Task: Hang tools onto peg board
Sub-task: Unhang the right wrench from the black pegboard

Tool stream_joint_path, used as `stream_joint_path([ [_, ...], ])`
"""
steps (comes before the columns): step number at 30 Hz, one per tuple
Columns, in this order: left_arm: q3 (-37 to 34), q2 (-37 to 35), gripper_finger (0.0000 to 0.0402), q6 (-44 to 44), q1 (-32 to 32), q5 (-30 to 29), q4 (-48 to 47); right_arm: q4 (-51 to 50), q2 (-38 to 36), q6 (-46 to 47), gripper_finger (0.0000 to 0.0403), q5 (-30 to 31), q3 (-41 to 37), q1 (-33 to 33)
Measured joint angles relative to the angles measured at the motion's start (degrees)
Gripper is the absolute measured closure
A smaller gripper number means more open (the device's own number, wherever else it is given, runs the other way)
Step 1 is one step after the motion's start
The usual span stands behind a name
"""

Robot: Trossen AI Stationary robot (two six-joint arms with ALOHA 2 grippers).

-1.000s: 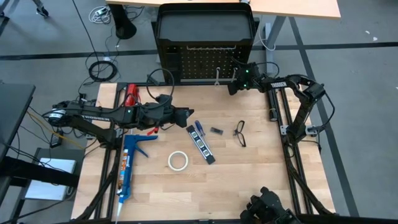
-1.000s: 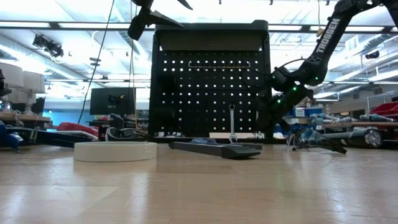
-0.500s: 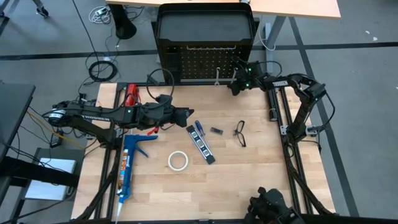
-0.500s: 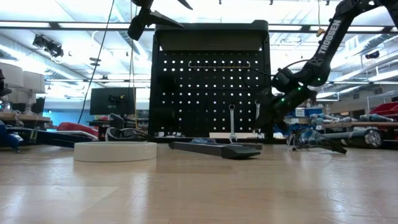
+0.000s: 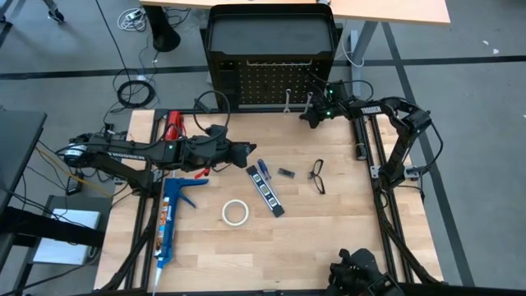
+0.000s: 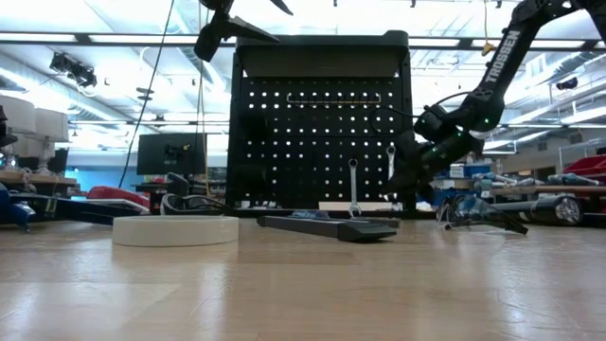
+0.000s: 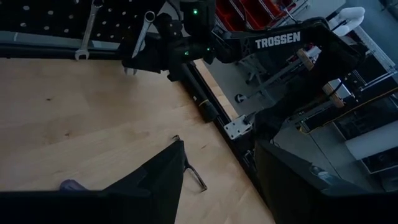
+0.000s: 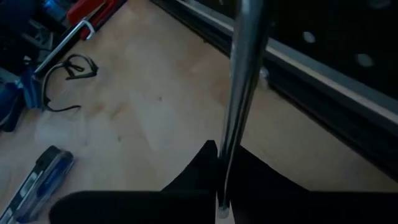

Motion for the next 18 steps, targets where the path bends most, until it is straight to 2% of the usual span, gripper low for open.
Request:
stream_joint_path([
  [9,0.0,0.0,0.0200,0.0,0.0,-0.3,-0.3,-3.4,-0.6,-0.8,0.0367,0.2,-0.1,0.0],
  [14,0.0,0.0,0.0200,0.0,0.0,-0.8,-0.4,-4.3,-4.6,-3.4,0.0377,3.1,-1.3,0.0],
  [18,0.0,0.0,0.0200,0.1,0.0,-1.8,-0.4,-3.9,-7.7,-4.3,0.0366,5.7,-3.9,0.0],
])
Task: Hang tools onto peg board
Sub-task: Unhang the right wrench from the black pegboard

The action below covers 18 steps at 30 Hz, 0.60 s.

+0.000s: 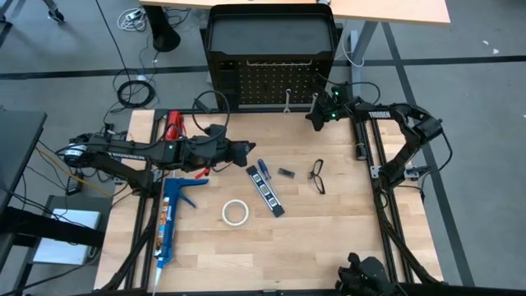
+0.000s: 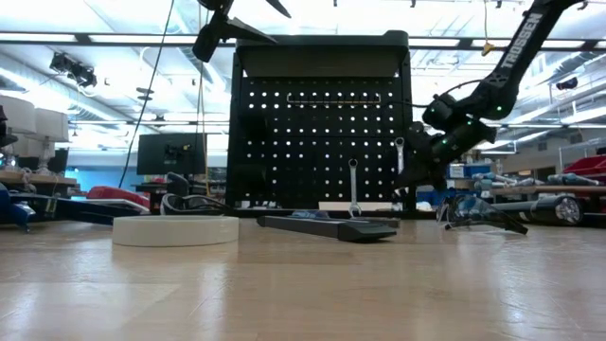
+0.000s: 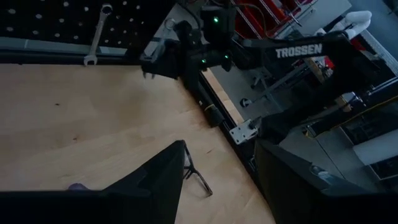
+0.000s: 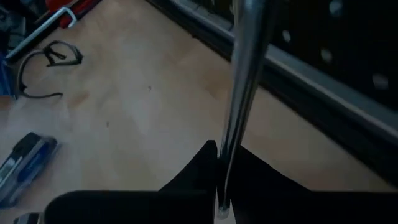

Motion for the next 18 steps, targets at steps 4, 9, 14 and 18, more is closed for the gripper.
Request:
stream_joint_path([
  [4,0.0,0.0,0.0200,0.1,0.0,0.0,0.0,-0.1,-2.5,0.1,0.0363,0.3,-3.4,0.0],
  [9,0.0,0.0,0.0200,0.2,0.0,-0.3,0.0,1.5,-7.8,1.5,0.0374,-0.1,-7.8,1.7],
  [14,0.0,0.0,0.0200,0.2,0.0,-1.1,0.0,0.7,-15.0,6.2,0.0368,-0.4,-12.9,6.3],
  [18,0.0,0.0,0.0200,0.3,0.0,-1.6,0.0,-0.9,-21.0,12.0,0.0365,-0.4,-16.1,12.1],
])
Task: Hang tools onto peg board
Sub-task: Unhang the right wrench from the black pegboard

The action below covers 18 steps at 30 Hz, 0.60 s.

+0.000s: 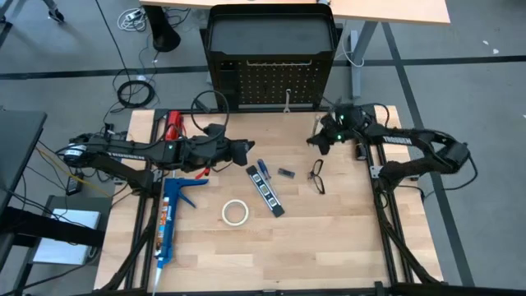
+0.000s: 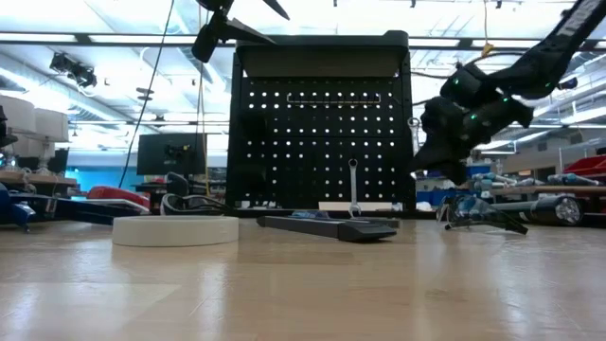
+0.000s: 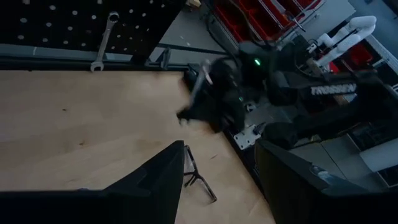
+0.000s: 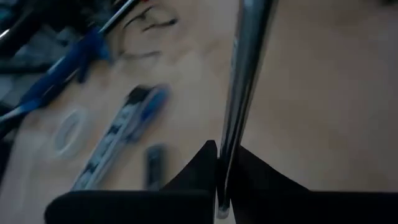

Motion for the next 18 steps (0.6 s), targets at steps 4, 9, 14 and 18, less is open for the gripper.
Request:
stream_joint_path([
  [4,0.0,0.0,0.0200,0.7,0.0,-0.9,0.0,-3.1,-3.7,1.7,0.0368,2.1,-1.8,7.0],
  [9,0.0,0.0,0.0200,1.5,0.0,-1.3,0.0,-4.2,-3.5,4.0,0.0350,8.1,-2.1,12.9],
  [14,0.0,0.0,0.0200,3.4,0.0,-1.4,0.2,-2.8,-2.1,7.6,0.0299,7.7,-2.1,15.2],
  [18,0.0,1.2,0.0200,4.3,0.0,-0.8,0.6,-2.9,-2.2,10.4,0.0248,5.3,-2.0,15.9],
])
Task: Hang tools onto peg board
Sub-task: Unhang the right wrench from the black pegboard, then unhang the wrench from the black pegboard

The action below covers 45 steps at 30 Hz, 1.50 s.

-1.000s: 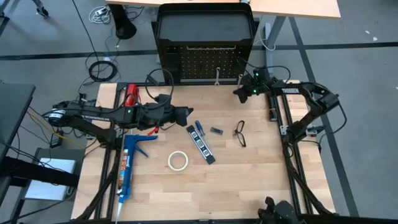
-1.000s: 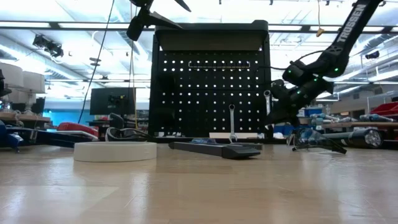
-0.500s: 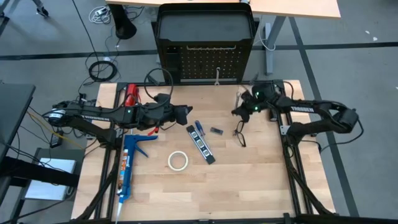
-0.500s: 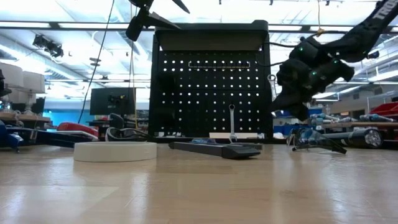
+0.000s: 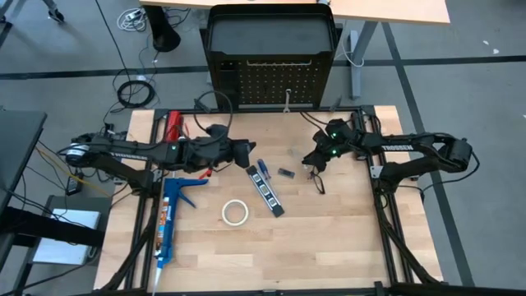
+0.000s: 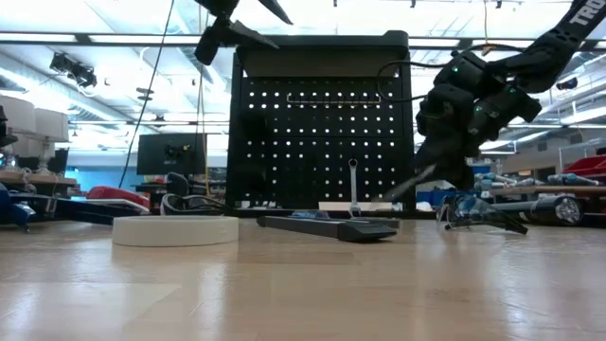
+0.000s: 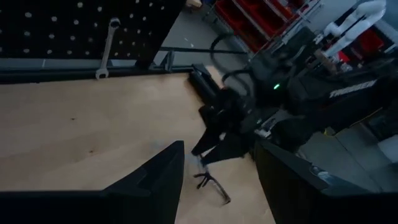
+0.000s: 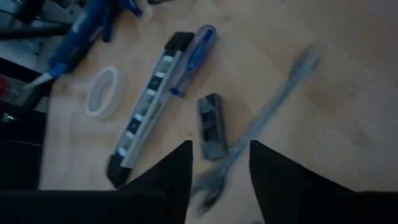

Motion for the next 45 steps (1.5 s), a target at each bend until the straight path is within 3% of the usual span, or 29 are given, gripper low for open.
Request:
stream_joint_path([
  [6,0.0,7.1,0.0194,1.1,0.2,0.3,6.5,-0.1,-3.9,2.1,0.0203,-0.6,0.1,0.3],
  [10,0.0,14.0,0.0192,1.6,1.0,0.3,17.3,-1.1,-7.8,5.8,0.0199,-1.7,0.4,1.3],
  [14,0.6,21.1,0.0192,3.2,2.9,0.0,26.0,-7.4,-13.0,3.5,0.0209,0.0,4.0,3.9],
  [18,5.1,27.8,0.0192,7.2,5.8,-0.3,26.2,-15.4,-18.4,0.7,0.0218,4.5,8.9,6.2],
  [24,18.6,38.4,0.0193,22.2,9.5,-0.7,18.6,-21.4,-24.1,1.2,0.0227,8.4,11.9,7.7],
  [31,26.2,47.9,0.0193,24.2,11.6,-9.5,13.0,-26.9,-28.8,1.6,0.0241,16.5,13.7,8.8],
  [35,26.1,51.8,0.0193,19.8,12.9,-15.1,17.2,-26.8,-29.7,1.7,0.0250,16.5,14.4,8.9],
  [42,26.1,58.3,0.0193,19.7,16.1,-15.8,33.8,-27.1,-29.5,1.8,0.0264,17.7,14.4,8.8],
  [45,26.2,60.3,0.0194,19.6,16.6,-17.9,36.5,-27.0,-29.5,2.3,0.0270,17.8,14.4,8.8],
])
